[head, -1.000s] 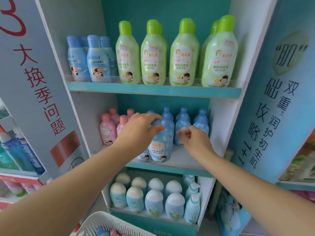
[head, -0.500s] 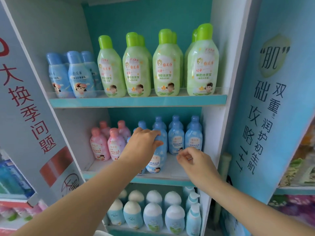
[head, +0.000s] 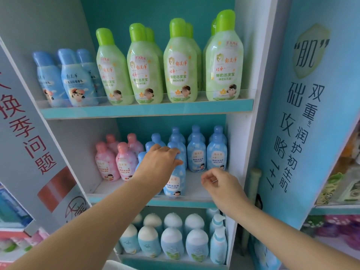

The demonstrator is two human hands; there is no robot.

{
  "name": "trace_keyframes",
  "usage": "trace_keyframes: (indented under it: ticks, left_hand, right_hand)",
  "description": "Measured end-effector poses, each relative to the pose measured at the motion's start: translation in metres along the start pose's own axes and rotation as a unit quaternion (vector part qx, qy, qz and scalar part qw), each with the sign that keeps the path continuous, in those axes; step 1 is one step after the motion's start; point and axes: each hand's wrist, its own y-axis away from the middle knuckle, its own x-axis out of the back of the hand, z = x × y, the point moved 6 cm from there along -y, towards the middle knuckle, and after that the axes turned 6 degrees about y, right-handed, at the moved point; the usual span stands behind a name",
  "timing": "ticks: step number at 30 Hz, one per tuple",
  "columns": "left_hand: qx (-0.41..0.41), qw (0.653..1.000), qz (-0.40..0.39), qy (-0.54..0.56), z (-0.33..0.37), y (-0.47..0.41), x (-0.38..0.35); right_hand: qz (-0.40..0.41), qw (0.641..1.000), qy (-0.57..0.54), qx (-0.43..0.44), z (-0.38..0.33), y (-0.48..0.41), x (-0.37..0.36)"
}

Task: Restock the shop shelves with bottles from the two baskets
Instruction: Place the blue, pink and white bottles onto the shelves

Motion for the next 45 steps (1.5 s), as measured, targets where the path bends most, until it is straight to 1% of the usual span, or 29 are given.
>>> trace_keyframes:
  ticks: [6, 11, 15, 20, 24, 26, 29, 34, 38, 40, 45]
  left_hand:
    - [0.009, 1.000, -0.016, 0.018, -0.004, 0.000, 0.002]
    - [-0.001, 0.999, -0.036, -0.017, -0.004, 0.006, 0.001]
    - [-0.006, 0.999, -0.035, -0.021, -0.004, 0.008, 0.000]
    - [-0.014, 1.000, 0.010, 0.002, -0.005, 0.020, 0.009]
    - [-0.044, 0.997, 0.061, 0.027, -0.012, 0.050, 0.024]
    - [-0.026, 0.996, 0.068, 0.049, -0.021, 0.076, 0.025]
    - [0.025, 0.994, 0.076, 0.069, -0.041, 0.127, 0.011]
    - [0.123, 0.990, -0.011, 0.068, -0.083, 0.203, -0.028]
    - [0.162, 0.983, -0.051, 0.064, -0.112, 0.244, -0.046]
    - [0.169, 0.981, -0.078, 0.056, -0.124, 0.261, -0.052]
    - [0.226, 0.967, -0.109, 0.046, -0.163, 0.292, -0.057]
  right_hand:
    - [-0.004, 1.000, -0.007, -0.012, 0.004, -0.002, -0.009]
    - [-0.019, 1.000, -0.001, -0.024, 0.005, 0.001, -0.018]
    - [-0.019, 1.000, -0.002, -0.022, 0.001, 0.002, -0.018]
    - [-0.018, 1.000, -0.001, -0.026, -0.003, 0.005, -0.020]
    - [-0.023, 0.999, -0.001, -0.028, -0.007, 0.013, -0.024]
    - [-0.025, 0.999, -0.004, -0.033, -0.009, 0.019, -0.030]
    - [-0.045, 0.998, 0.001, -0.035, -0.012, 0.033, -0.047]
    - [-0.086, 0.995, -0.001, -0.041, -0.014, 0.063, -0.092]
    - [-0.127, 0.991, 0.022, -0.037, -0.016, 0.086, -0.135]
    - [-0.147, 0.987, 0.032, -0.047, -0.015, 0.096, -0.156]
    - [-0.209, 0.974, 0.056, -0.063, -0.015, 0.110, -0.201]
